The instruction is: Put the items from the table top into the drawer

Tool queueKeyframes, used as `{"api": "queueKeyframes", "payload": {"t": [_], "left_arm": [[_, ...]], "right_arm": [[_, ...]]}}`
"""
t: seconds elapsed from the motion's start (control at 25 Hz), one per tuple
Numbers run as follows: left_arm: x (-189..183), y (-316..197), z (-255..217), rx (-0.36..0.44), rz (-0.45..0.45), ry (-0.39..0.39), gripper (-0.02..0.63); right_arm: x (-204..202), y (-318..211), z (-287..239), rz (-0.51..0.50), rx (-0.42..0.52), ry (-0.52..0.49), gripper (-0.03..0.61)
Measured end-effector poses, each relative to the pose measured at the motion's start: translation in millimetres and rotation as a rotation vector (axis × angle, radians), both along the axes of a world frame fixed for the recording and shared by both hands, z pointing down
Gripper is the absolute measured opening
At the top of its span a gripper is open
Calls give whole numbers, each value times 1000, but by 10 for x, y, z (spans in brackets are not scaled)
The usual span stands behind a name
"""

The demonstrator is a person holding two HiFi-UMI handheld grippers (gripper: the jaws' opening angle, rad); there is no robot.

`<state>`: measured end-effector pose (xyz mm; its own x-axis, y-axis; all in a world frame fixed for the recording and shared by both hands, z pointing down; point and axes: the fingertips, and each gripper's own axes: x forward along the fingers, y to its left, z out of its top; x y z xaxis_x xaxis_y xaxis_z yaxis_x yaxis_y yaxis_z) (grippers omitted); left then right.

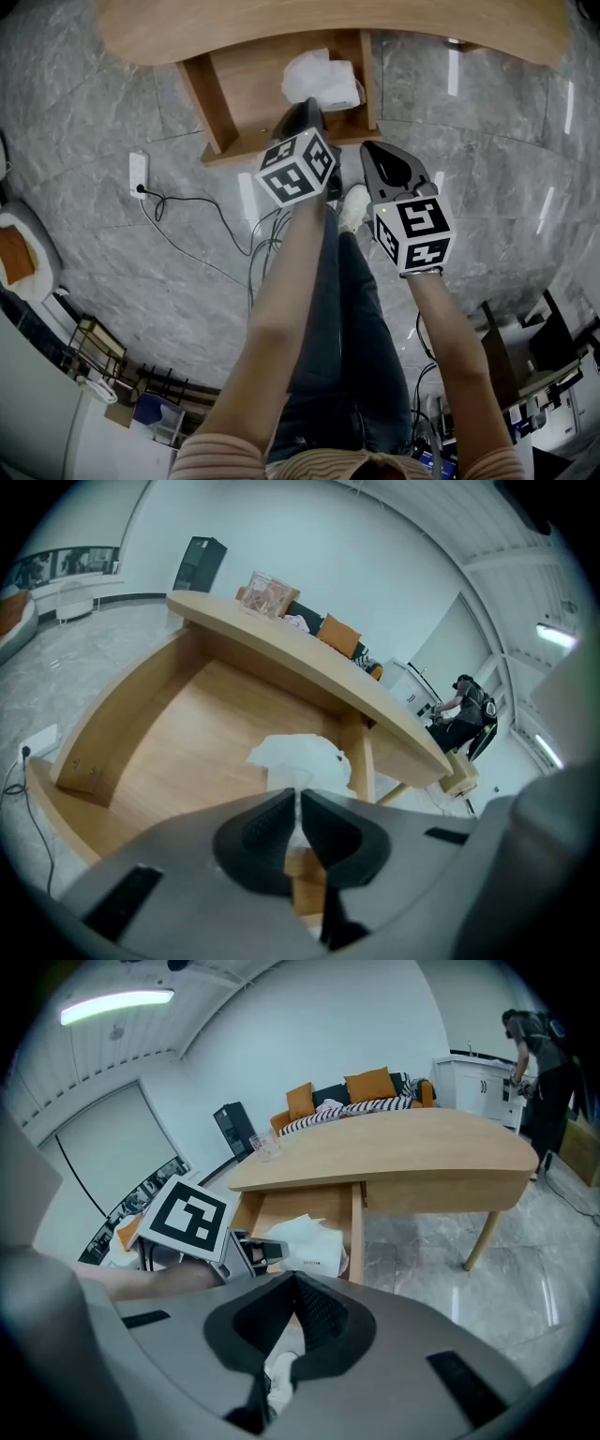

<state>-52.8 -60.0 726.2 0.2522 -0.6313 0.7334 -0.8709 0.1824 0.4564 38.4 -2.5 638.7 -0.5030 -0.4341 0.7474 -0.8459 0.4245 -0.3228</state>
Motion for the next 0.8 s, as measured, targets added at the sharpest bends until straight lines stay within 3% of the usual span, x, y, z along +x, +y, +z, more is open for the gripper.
{"api": "queueKeyframes", "payload": {"t": [0.8], "left_arm": [[-12,159,276,-140,63,-83,29]], "right_arm": [[-3,102,45,-7,-17,4,8]]}}
